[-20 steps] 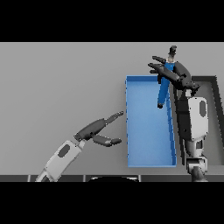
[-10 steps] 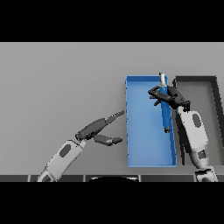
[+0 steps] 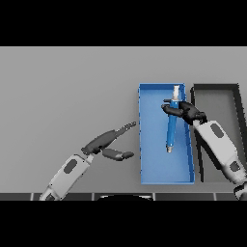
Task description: Pick up the blue pipe and place it into the blue bin.
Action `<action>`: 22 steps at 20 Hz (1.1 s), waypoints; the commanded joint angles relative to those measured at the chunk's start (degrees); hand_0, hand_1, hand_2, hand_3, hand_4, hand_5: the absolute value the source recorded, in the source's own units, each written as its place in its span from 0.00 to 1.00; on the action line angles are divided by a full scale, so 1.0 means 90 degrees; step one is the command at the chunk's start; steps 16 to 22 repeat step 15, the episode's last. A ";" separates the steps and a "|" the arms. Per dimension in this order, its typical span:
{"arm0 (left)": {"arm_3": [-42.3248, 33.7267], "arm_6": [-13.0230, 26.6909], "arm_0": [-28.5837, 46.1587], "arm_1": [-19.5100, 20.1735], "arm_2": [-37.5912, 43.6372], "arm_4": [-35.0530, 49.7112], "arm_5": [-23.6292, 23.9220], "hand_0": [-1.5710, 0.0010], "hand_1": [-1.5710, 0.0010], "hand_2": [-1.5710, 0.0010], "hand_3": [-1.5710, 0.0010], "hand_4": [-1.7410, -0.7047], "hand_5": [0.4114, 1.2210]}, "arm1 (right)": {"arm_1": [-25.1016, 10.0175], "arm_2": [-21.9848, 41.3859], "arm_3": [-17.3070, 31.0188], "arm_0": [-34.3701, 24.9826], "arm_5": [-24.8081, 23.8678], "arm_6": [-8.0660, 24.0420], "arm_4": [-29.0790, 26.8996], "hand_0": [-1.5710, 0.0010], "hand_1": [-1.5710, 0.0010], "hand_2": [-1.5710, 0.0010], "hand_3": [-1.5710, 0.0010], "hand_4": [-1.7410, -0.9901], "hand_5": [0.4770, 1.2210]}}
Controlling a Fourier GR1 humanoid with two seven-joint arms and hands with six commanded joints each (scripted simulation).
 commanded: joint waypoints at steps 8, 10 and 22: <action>-0.0095 0.0102 0.0053 -0.0016 -0.0061 -0.0048 0.0048 1.00 1.00 1.00 1.00 0.88 0.07 | -0.0077 0.0249 -0.0031 -0.0028 -0.0151 -0.0130 0.0245 0.97 0.98 0.98 0.99 0.74 0.43; -0.0015 0.0095 0.0018 -0.0041 -0.0090 -0.0141 0.0078 1.00 1.00 1.00 1.00 0.88 0.07 | -0.0124 0.0171 -0.0065 -0.0001 -0.0095 -0.0226 0.0152 0.98 0.99 0.99 0.99 0.75 0.41; 0.0050 0.0132 -0.0097 0.0011 0.0040 -0.0042 0.0039 1.00 1.00 1.00 1.00 0.88 0.08 | -0.0129 0.0251 -0.0198 -0.0040 -0.0067 -0.0130 0.0189 0.99 0.99 0.99 0.99 0.74 0.39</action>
